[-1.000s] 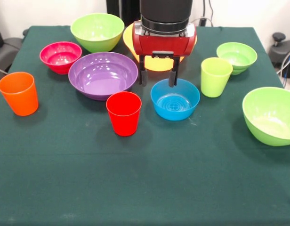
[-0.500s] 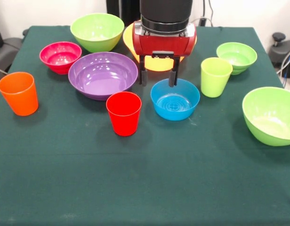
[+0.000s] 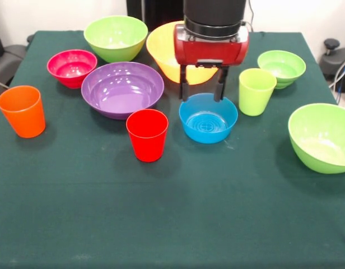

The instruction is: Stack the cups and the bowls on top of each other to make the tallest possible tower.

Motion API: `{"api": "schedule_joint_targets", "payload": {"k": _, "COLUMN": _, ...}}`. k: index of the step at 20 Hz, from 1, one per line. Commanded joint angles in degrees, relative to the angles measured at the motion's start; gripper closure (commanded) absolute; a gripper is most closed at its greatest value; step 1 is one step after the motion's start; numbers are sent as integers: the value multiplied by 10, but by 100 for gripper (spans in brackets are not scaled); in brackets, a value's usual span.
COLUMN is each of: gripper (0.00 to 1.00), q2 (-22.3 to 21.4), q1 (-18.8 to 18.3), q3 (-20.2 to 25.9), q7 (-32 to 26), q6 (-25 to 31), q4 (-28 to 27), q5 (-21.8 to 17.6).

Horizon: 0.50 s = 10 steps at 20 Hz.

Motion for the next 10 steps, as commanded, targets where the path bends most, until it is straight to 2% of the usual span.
{"api": "schedule_joint_targets", "payload": {"k": 1, "gripper": 0, "q2": 29, "q1": 40, "q3": 2, "q7": 116, "q6": -31, "q4": 19, "q5": -4}}
{"api": "schedule_joint_targets", "payload": {"k": 10, "gripper": 0, "q2": 43, "q1": 38, "q3": 4, "q7": 115, "q6": -70, "q4": 24, "q5": 8}}
